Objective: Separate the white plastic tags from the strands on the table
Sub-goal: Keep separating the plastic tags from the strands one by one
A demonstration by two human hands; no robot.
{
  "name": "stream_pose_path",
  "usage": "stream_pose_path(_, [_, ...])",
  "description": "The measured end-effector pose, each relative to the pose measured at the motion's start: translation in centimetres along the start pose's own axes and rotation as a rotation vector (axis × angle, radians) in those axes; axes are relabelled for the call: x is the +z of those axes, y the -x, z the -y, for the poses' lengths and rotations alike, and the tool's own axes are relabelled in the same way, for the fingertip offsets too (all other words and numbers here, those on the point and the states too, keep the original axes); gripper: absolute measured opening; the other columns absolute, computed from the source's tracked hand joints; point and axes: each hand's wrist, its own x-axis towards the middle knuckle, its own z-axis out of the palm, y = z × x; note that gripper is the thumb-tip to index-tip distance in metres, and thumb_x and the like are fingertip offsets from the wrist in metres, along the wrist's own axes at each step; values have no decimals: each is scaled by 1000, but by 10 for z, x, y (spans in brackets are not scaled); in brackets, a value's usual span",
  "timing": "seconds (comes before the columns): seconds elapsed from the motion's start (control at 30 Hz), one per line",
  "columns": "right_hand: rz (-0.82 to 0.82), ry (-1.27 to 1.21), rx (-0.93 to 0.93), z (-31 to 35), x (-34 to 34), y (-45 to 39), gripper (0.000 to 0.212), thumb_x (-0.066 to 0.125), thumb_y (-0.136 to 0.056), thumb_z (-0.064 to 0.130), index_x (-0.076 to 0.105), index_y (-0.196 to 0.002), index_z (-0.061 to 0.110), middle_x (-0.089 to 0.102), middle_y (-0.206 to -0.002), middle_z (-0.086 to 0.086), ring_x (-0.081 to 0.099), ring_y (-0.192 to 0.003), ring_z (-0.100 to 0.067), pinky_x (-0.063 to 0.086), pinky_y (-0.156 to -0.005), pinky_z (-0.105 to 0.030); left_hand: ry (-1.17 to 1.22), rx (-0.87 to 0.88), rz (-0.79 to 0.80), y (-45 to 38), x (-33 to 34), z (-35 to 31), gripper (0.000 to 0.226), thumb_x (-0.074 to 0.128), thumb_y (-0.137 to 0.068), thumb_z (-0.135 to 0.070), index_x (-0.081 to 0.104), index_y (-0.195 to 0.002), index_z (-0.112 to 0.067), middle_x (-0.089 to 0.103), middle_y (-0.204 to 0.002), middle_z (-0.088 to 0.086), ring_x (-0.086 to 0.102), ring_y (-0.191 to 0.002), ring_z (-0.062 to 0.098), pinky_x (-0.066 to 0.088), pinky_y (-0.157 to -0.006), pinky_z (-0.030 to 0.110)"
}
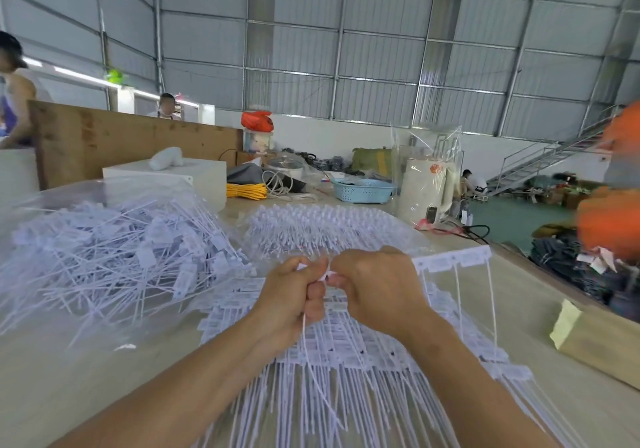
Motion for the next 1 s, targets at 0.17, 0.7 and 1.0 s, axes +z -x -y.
stream_pose_path(0.17, [63,62,1,7,-20,-5,18,66,-85,19,59,-69,16,63,-68,1,61,-61,-24,34,-63,-26,67,-159,35,-8,-2,-5,26,50,-96,-11,45,-73,-21,29,-36,-7,23,-25,5,24,-32,9])
stream_pose_path(0.7, [266,-763,222,-4,31,-44,25,62,-90,14,61,-81,-10,55,-72,-9,48,-51,4,34,-53,-9,161,-184,26,-25,-40,1,29,43,-100,-33,57,-89,-10,64,-63,10,47,-42,8,38,-39,15])
stream_pose_path(1.0, [266,-746,372,-27,-3,-82,17,72,-79,19,61,-74,7,56,-65,2,44,-50,-2,38,-44,-6,258,-340,-21,-25,-43,6,21,39,-102,-14,48,-85,-4,55,-61,13,45,-34,11,36,-36,13])
